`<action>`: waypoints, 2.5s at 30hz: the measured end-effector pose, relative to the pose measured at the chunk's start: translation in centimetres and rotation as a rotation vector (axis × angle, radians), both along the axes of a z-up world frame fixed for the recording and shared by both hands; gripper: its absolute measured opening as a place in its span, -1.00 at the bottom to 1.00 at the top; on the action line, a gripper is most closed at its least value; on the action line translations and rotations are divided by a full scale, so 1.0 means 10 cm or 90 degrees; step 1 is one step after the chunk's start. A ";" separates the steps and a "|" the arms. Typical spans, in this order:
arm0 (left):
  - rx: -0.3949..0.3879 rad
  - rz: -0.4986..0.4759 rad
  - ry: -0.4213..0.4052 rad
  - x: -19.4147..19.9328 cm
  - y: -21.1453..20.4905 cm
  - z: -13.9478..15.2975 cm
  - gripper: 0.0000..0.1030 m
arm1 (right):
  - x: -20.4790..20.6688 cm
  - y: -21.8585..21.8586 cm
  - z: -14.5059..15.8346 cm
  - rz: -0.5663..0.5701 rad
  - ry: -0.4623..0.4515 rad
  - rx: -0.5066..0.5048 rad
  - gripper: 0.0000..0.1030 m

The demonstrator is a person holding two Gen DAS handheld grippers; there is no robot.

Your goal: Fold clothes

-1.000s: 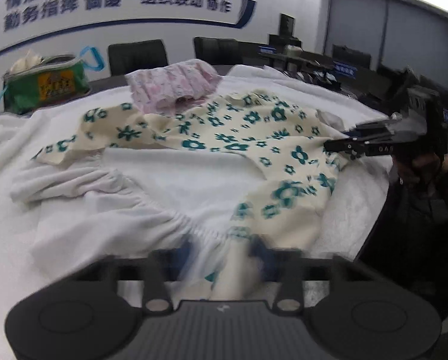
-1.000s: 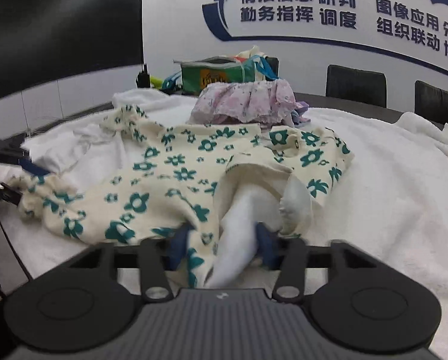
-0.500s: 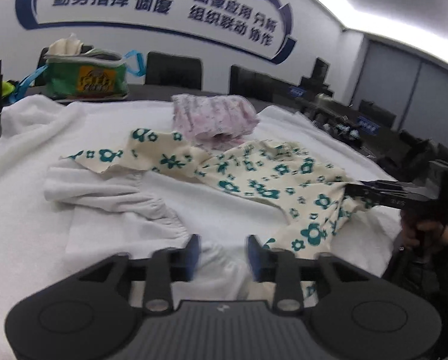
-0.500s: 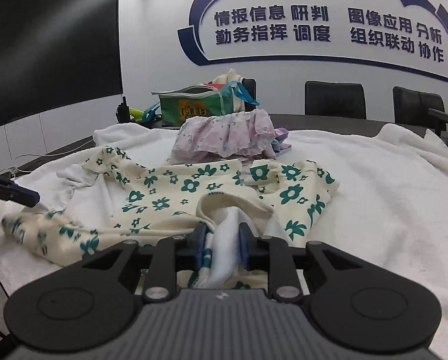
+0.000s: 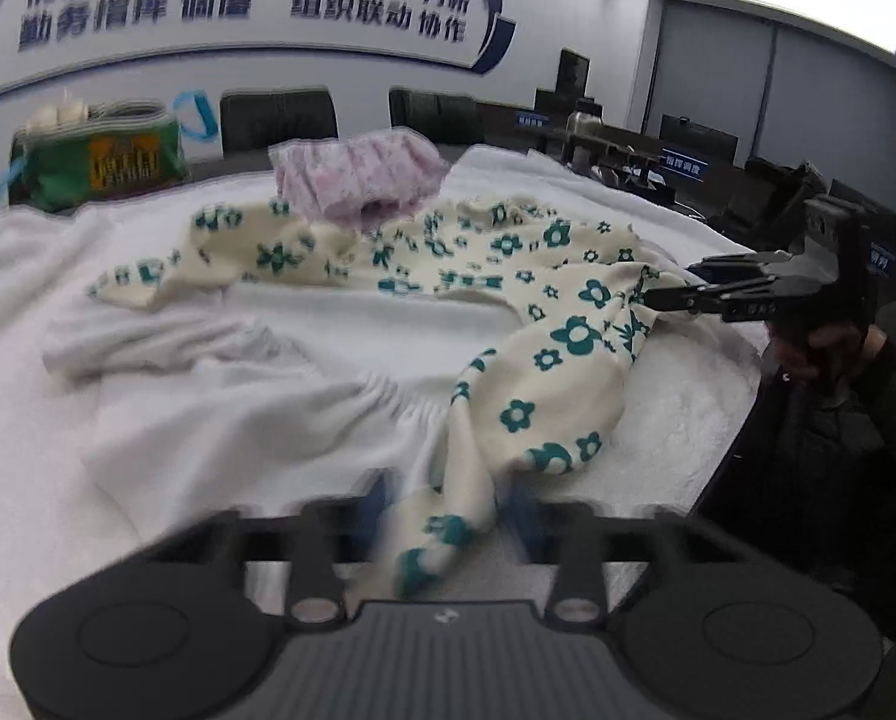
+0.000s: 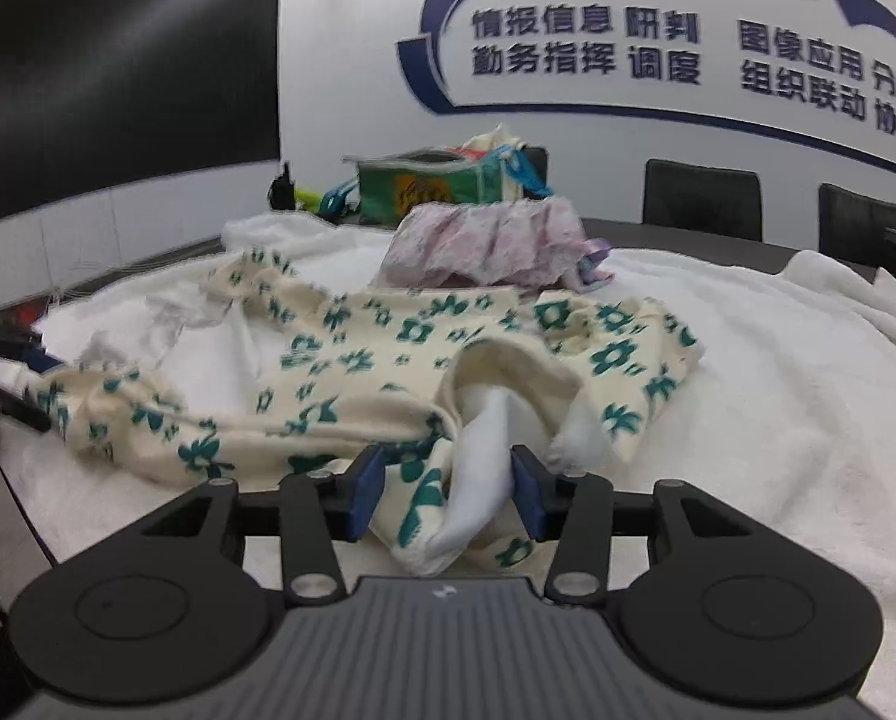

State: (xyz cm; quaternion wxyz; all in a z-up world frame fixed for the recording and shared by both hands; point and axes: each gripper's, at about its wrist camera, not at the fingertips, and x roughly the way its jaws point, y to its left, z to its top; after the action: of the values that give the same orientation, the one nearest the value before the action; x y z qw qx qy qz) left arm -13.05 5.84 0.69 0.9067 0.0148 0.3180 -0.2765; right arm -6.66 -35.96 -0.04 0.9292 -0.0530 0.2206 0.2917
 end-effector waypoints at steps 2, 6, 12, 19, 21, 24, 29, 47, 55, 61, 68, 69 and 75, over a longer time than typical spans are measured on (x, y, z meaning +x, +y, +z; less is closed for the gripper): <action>-0.027 -0.001 0.010 0.02 0.10 0.02 -0.80 | 0.04 0.06 -0.05 0.009 0.004 -0.009 -0.57; -0.079 -0.016 0.031 -0.08 0.27 0.12 -0.85 | 0.01 -0.02 -0.05 0.035 0.002 -0.002 -0.75; -0.109 -0.030 0.053 -0.14 0.34 0.14 -0.74 | -0.27 -0.15 0.17 0.098 0.015 -0.029 -0.78; -0.122 0.000 -0.029 -0.27 0.53 0.33 -0.13 | -0.38 -0.22 0.24 0.088 0.011 -0.055 -0.46; -0.137 0.006 -0.059 -0.30 0.60 0.43 -0.01 | -0.43 -0.28 0.35 0.068 -0.020 -0.035 -0.31; -0.159 0.011 -0.068 -0.27 0.58 0.50 0.16 | -0.44 -0.35 0.51 0.030 -0.063 0.006 -0.21; -0.164 -0.042 -0.012 -0.16 0.26 0.34 0.24 | -0.37 -0.27 0.58 0.037 -0.090 0.041 -0.14; -0.021 -0.016 -0.037 -0.32 0.14 0.16 -0.57 | -0.23 0.08 0.17 0.066 -0.001 -0.100 -0.41; 0.021 0.010 -0.069 -0.61 0.45 0.13 -0.03 | -0.57 0.42 0.42 0.233 -0.088 -0.094 0.09; 0.012 -0.002 -0.091 -0.65 0.49 0.16 -0.03 | -0.64 1.22 0.22 0.419 -0.102 -0.111 0.04; 0.027 -0.053 -0.122 -0.57 0.20 0.21 0.13 | -0.31 1.61 0.06 0.440 -0.029 -0.091 -0.77; 0.031 -0.060 -0.119 -0.52 0.15 0.19 0.13 | -0.27 1.61 0.06 0.435 -0.024 -0.083 -0.77; 0.053 -0.059 -0.091 -0.38 0.11 0.03 0.12 | -0.48 1.14 0.25 0.383 -0.094 -0.121 0.02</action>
State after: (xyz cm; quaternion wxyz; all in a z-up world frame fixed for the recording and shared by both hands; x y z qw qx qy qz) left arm -16.89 6.95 1.03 0.9120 0.0871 0.2624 -0.3030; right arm -11.49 -24.54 2.44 0.8057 -0.2232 0.1535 0.5267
